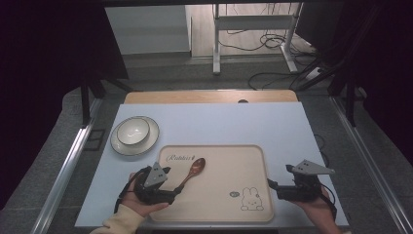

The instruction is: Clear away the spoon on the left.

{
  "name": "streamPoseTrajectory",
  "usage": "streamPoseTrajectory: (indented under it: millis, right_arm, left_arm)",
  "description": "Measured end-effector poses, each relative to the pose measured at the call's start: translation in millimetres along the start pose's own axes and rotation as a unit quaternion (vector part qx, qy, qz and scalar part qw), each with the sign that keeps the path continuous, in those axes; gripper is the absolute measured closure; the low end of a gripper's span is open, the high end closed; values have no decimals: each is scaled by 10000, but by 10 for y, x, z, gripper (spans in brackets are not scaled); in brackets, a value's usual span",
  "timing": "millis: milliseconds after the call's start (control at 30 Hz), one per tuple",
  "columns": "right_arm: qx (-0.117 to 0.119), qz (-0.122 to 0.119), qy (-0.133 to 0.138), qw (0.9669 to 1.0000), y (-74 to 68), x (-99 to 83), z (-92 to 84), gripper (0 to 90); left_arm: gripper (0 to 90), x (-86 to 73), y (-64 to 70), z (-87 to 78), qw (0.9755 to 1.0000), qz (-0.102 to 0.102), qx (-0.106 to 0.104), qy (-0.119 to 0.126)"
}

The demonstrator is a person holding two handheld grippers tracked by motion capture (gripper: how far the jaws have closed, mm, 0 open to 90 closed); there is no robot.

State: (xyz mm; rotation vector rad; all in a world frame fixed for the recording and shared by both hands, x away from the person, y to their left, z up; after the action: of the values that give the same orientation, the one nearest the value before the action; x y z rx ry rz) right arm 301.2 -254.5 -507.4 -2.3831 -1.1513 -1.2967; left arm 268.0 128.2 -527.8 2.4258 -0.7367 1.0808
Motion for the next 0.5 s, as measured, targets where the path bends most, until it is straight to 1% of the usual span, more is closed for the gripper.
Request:
streamPoseTrajectory:
  millis: [67, 133, 200, 267, 300, 333, 400, 500]
  right_arm:
    - [2, 27, 76, 10000, 8, 13, -7, 140]
    - [30, 43, 90, 9999, 3, 14, 6, 140]
    - [111, 82, 84, 9999, -21, 15, 34, 140]
    - [164, 117, 112, 9997, -45, 23, 35, 139]
    - [165, 120, 130, 9997, -57, 29, 29, 140]
    - [180, 114, 156, 9997, -77, 35, 17, 140]
    - [186, 52, 184, 9996, -99, 37, 2, 139]
    - [119, -9, 201, 9997, -70, 51, -12, 139]
  left_arm:
    - [251, 19, -38, -32, 9999, -99, 39, 80]
    - [248, 27, -74, -62, 9997, -192, 109, 138]
    - [237, 27, -128, -92, 9989, -283, 338, 176]
    - [240, 41, -163, -134, 9979, -328, 490, 250]
    - [241, 57, -181, -167, 9971, -418, 535, 343]
    - [242, 65, -186, -182, 9966, -495, 522, 403]
    - [241, 73, -216, -216, 9960, -513, 559, 475]
    - [238, 51, -280, -253, 9949, -622, 594, 528]
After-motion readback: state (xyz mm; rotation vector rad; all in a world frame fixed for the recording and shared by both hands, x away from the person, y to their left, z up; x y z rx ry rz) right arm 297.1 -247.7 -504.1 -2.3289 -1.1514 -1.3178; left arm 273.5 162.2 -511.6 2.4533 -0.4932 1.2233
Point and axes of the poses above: each handheld gripper's, and its own axes: z roughly forward along the jaws, x roughly out of its top, y roughly to its right, the point moved 6 cm from there along z, roughly forward along the jaws, and after that the axes turned 14 degrees about -z, right-handed, at the moved point
